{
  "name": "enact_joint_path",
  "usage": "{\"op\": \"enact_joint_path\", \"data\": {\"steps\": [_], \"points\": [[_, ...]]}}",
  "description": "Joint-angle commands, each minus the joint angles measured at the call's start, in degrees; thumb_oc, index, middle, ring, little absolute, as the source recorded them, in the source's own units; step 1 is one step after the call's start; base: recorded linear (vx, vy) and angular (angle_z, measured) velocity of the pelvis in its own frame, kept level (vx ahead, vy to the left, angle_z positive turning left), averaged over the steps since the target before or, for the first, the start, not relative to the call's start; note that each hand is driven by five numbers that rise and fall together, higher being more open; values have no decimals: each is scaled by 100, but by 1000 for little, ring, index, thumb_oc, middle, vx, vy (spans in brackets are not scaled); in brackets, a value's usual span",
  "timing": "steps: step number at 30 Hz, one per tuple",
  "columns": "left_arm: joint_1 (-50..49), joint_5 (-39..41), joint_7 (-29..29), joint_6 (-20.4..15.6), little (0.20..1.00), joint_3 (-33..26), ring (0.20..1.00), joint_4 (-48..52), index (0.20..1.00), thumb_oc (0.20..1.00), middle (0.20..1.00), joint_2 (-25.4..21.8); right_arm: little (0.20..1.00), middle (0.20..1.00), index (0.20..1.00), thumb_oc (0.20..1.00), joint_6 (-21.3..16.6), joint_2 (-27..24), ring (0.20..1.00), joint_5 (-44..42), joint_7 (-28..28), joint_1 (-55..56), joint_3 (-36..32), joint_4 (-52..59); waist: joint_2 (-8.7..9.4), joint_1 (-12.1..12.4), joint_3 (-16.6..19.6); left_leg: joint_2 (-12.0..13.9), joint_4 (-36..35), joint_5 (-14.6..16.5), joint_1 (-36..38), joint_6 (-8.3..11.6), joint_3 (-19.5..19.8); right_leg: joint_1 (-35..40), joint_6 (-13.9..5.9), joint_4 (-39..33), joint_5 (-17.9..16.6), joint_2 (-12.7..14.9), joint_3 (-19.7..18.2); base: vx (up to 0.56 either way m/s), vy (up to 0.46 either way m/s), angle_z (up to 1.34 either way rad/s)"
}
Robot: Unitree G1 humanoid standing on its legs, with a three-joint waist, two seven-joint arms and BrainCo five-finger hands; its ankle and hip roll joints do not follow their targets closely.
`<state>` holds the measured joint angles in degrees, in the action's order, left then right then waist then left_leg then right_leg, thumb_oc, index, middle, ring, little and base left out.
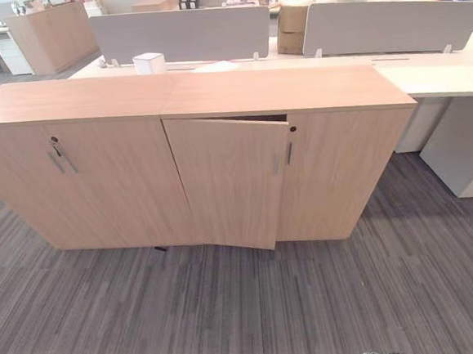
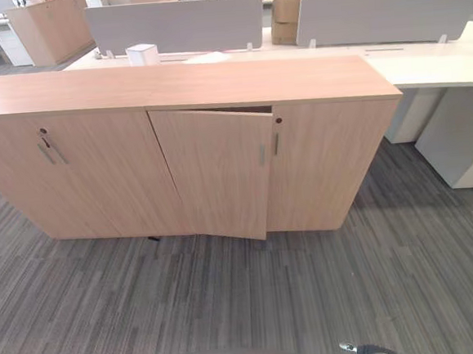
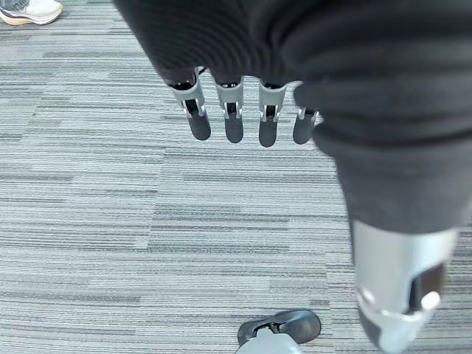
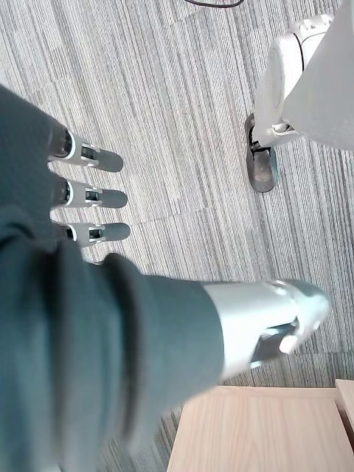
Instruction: Put the empty folder in the office cabinet
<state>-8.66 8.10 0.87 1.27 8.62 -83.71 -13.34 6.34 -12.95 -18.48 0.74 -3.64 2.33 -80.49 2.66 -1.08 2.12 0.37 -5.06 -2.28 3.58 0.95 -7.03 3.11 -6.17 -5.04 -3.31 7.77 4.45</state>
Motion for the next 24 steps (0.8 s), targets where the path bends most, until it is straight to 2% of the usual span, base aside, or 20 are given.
{"op": "enact_joint_path", "data": {"steps": [1,6,24], "points": [[672,-1,-279,41,1000,-410,1000,512,1000,1000,1000,24,1000,1000,1000,1000,-28,82,1000,314,-24,-415,190,-305,-11,-73,-264,374,6,618,206,126,392,68,-198,125,320,215,28,-6,1,7],[492,519,-238,115,1000,-948,1000,124,1000,1000,1000,171,1000,1000,1000,1000,-47,238,1000,364,16,-420,319,-222,-14,20,-256,361,6,589,185,121,437,104,-185,103,327,225,95,1,0,9],[423,659,-257,135,1000,-944,1000,-28,1000,1000,1000,313,1000,1000,1000,1000,-34,321,1000,275,-18,-387,390,-257,-15,87,-260,373,6,566,130,141,485,103,-180,99,334,228,196,-1,-1,0]]}}
